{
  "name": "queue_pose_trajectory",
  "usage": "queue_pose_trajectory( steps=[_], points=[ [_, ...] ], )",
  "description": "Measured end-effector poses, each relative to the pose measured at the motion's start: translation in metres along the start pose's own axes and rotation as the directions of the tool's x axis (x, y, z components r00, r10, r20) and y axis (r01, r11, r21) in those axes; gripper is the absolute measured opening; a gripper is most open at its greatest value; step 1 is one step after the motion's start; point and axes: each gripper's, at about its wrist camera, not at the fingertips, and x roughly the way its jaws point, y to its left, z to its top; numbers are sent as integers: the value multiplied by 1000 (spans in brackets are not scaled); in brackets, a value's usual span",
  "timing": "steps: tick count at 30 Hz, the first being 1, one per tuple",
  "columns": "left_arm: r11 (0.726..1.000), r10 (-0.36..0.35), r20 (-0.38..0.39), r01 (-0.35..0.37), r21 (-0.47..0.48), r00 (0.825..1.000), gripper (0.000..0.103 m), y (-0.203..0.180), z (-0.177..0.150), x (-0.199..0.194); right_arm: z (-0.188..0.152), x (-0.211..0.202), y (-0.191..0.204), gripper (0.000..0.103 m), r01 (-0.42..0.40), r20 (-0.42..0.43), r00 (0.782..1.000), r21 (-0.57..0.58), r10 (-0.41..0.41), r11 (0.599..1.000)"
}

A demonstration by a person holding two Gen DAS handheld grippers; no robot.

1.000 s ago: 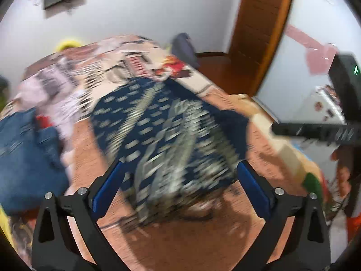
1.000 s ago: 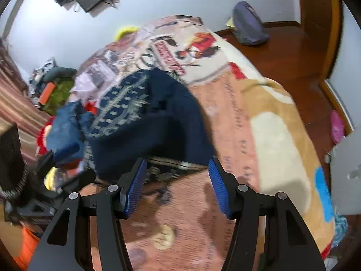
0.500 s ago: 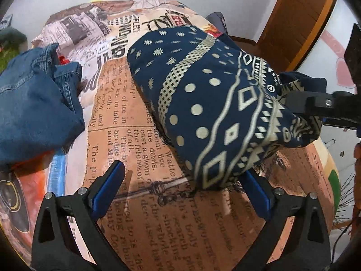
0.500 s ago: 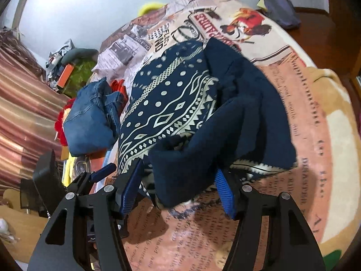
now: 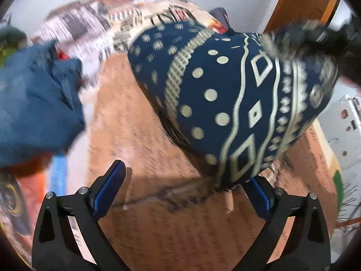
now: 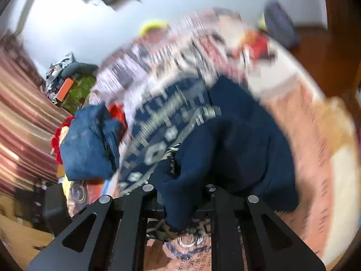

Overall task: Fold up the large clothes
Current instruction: 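Grasp the folded navy hoodie bundle with both grippers and lift it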

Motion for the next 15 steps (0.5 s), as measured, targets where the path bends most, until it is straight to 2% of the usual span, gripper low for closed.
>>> queue_pose_trajectory(
  steps=[3,6,7,9,11,15],
  points=[
    [999,36,42,-36,6,998,101,3,15,-13,16,-31,27,10,-17,65,998,-94,23,995],
    [989,140,113,-144,22,984,101,1,32,-31,21,-53,50,10,22,141,990,-185,4,983],
    [990,140,117,-141,5,983,101,4,36,-34,20,-61,51,10,24,173,985,-189,9,982],
    [995,95,95,-92,-35,991,101,15,40,-33,17,-66,43,10,44,201,980,-183,-7,982],
    [996,74,66,-71,-51,995,101,19,40,-25,10,-59,25,10,71,189,981,-159,-40,985],
    [994,111,17,-111,-11,994,101,18,29,-4,-14,-21,-24,10,112,59,993,-99,-106,989]
  ],
)
